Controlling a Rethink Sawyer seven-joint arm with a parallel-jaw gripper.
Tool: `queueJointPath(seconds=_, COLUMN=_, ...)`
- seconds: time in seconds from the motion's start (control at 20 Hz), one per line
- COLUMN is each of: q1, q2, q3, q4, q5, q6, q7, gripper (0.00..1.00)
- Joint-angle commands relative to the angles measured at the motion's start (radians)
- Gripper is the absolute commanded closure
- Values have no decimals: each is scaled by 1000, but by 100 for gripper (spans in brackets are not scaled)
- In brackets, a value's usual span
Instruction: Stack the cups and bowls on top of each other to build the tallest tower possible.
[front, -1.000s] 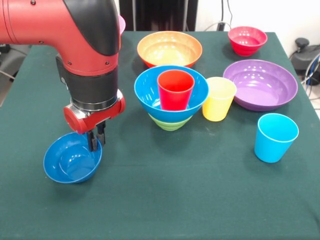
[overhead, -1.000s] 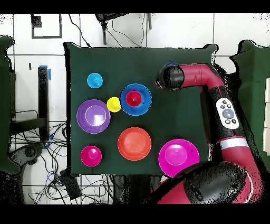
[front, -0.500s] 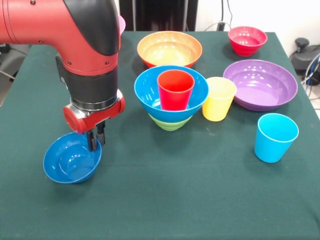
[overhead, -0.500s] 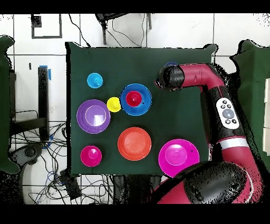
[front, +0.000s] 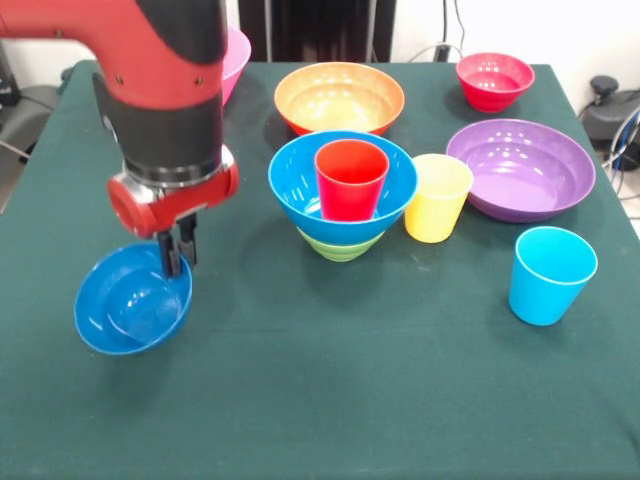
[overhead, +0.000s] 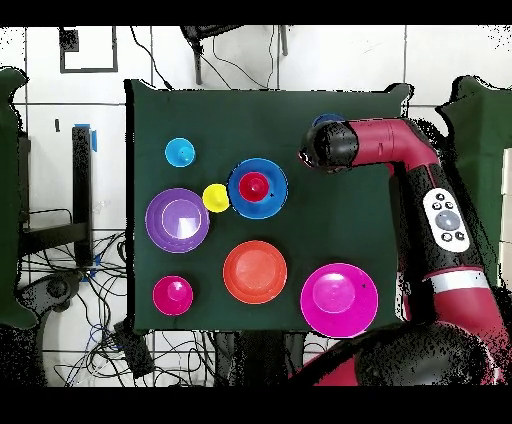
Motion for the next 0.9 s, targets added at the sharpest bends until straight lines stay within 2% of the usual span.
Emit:
queueJointPath(seconds=0.05, q1=1, q2=-125, q3=-2, q4=112, q5=27, q6=93, q7=-236, gripper=100)
queueJointPath(seconds=0.3, q1=2, q2=-213, q3=1, q4=153, q5=79, q6=161, q7=-240, gripper=100)
queueJointPath(seconds=0.65, q1=21, q2=-272, q3=-3, q4=175, q5=102, q6=169, q7=-211, gripper=100)
queueJointPath(seconds=0.9, q1=50, q2=-328, q3=-5, q4=226, q5=124, q6=146, q7=-123, gripper=100)
